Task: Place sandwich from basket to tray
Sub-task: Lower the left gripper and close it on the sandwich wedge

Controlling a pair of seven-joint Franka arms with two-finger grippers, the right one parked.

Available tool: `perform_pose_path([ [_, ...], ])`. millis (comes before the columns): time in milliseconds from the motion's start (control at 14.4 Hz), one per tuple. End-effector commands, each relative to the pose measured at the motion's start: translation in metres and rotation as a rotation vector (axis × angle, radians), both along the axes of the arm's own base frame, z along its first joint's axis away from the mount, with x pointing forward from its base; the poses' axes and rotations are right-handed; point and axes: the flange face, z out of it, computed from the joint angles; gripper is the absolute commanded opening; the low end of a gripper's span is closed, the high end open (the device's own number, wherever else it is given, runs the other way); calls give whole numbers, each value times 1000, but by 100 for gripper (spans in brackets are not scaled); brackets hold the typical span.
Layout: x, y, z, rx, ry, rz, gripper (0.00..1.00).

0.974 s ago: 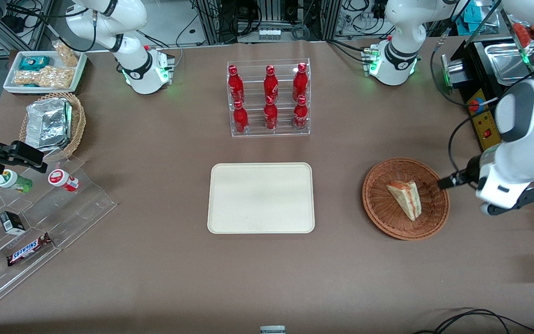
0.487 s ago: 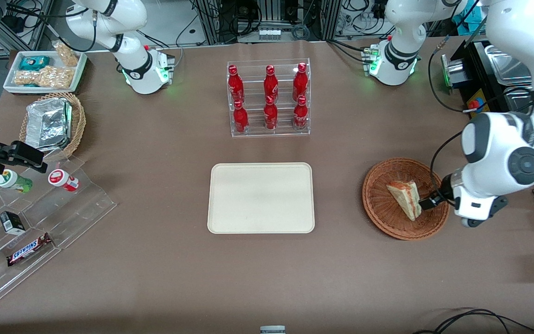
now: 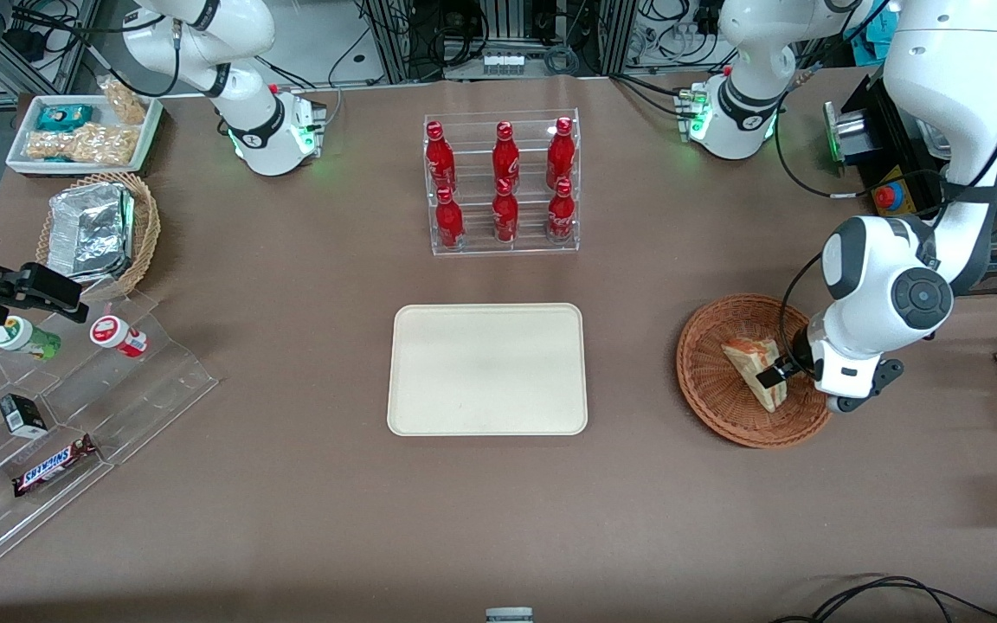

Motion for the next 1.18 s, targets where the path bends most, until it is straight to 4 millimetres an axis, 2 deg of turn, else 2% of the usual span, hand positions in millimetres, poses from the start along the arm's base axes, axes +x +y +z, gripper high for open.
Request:
perform_pose_path([
  [0, -2, -8, -16, -13, 5, 14, 100],
  [139, -6, -14, -29, -14, 29, 6, 100],
  [278, -8, -15, -34, -14, 38, 3, 100],
  [348, -9, -15, -39, -13, 47, 1, 90],
  [487, -9, -16, -39, -14, 49, 9, 47],
  [557, -9, -17, -35, -9, 48, 6, 16],
  [626, -7, -17, -31, -8, 40, -7, 11],
  [765, -6, -22, -12, -2, 34, -15, 6],
  [974, 0, -38, 52, 27, 36, -94, 4],
  [1113, 6, -94, 92, 12, 32, -232, 5],
])
